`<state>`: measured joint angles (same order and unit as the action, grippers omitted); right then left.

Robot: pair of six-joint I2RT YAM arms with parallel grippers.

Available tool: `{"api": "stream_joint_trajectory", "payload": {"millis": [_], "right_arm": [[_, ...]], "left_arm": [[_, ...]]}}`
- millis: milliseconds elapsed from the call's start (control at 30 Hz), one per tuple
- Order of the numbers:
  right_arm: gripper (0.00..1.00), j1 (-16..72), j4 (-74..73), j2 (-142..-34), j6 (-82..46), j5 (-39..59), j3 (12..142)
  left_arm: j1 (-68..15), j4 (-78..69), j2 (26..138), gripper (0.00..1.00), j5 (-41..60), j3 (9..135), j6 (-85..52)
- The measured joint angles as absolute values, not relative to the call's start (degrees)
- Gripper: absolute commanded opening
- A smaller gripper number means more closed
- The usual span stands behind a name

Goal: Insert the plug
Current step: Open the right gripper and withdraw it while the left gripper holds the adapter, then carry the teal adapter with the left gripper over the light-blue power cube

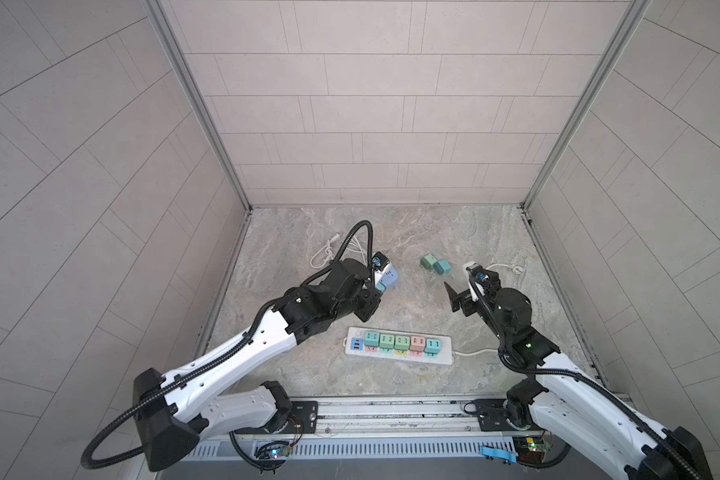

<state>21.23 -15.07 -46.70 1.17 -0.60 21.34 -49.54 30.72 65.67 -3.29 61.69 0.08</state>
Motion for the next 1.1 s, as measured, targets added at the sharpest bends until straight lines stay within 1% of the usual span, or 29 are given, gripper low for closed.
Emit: {"api": "stream_joint_trajectory", "payload": {"millis": [167,267,400,533,633,833,1100], "right_arm": [[1.0,19.3,-14.2,-57.5,-6.1,-0.3,24.7],[1.0,16.1,-16.8,-62.2,-9.8,1.8,24.5],[1.0,11.0,-19.1,-66.4,-14.8,2.4,23.9],[1.0,10.1,-19.0,-69.5,-18.4,0.4,24.8],[1.0,10.1,-19.1,-71.0,-19.9,-0.6,25.7],[1.0,10.1,-19.9,-70.8,-21.1,-0.9,25.4],[0.96,10.3,-21.0,-70.8,-21.2,-0.7,24.9]], "left_arm": [[-48.7,32.9,69.2,0.0,-4.7,64.7,1.8],[-47.7,34.6,72.2,0.0,-4.8,67.0,2.1],[-44.6,35.3,74.5,0.0,-2.5,67.6,2.2],[-42.3,35.4,76.0,0.0,-0.1,67.6,2.2],[-41.2,35.2,78.2,0.0,1.9,68.3,2.2],[-40.0,34.3,83.7,0.0,5.6,69.4,2.2],[-39.3,36.9,90.8,0.0,6.5,78.0,2.4]]}}
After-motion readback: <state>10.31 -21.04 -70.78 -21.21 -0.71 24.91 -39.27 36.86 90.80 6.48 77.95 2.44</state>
